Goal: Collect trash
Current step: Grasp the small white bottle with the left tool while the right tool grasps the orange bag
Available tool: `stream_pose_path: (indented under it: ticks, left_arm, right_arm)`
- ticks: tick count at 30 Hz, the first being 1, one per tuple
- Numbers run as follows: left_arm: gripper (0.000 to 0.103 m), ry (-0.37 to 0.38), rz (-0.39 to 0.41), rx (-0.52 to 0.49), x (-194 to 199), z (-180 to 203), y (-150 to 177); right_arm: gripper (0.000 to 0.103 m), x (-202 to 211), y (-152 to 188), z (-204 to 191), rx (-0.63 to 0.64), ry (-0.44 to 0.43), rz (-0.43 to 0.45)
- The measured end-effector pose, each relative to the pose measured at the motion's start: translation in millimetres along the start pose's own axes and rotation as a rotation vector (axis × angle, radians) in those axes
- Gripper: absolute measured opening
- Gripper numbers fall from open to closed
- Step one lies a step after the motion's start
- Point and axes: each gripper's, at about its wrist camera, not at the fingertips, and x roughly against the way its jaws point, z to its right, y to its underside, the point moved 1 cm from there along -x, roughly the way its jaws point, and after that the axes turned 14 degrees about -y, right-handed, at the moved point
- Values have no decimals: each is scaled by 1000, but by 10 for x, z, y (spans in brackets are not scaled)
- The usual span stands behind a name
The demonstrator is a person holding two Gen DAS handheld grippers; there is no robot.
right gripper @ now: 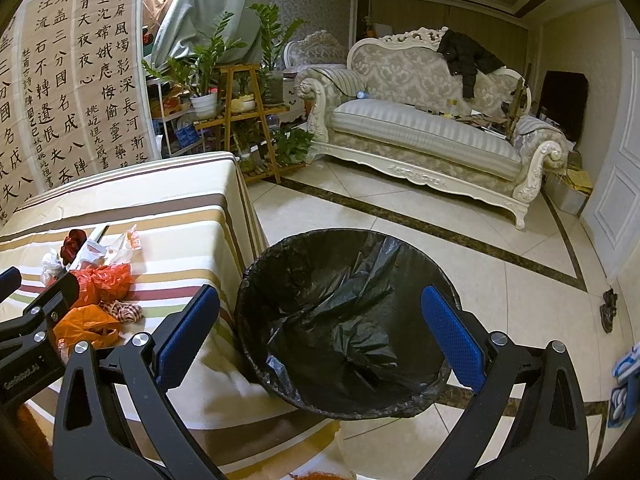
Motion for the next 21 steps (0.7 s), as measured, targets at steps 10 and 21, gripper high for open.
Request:
stream_pose_path:
  ticks: [10,21]
  left_arm:
    - [96,-56,-43,52,-87,-594,40]
    - [71,-147,-77,91,-225,-1198,155]
  right_arm:
    - [99,-68,61,-202,19,-23,-21]
    - [79,-177,67,-709,68,-111,-83]
